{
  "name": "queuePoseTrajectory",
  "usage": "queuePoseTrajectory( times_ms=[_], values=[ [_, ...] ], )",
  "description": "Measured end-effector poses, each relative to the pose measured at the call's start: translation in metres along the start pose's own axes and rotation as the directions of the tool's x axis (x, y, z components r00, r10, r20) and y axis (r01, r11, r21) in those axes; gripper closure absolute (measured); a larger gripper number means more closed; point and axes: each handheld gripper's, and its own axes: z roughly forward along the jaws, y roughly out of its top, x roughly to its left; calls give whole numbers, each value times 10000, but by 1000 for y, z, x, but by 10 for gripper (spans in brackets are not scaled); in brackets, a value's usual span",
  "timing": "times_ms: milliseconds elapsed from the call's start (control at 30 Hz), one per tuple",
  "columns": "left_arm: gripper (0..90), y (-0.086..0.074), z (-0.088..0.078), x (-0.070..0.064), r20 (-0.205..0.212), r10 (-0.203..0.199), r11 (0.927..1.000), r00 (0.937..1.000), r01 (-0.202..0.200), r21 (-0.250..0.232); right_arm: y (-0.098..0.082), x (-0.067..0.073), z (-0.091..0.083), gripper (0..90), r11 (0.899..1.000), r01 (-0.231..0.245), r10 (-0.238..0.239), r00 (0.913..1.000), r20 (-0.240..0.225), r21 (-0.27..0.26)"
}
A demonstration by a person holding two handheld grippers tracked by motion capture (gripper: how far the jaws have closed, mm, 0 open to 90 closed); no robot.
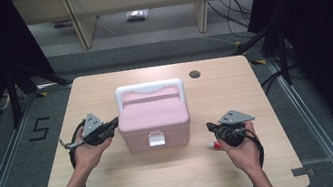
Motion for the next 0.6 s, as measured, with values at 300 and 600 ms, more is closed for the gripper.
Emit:
queuePoseTrajectory(
  times_ms=[300,600],
  values=[
    [898,8,19,-14,187,37,9998,9998,-41,170,-6,-10,-7,900,9982,-605,604,9974,398,7],
    [898,16,36,-27,356,257,9989,9990,-271,373,-17,-27,-26,900,9981,-607,613,9937,938,-94]
  ],
)
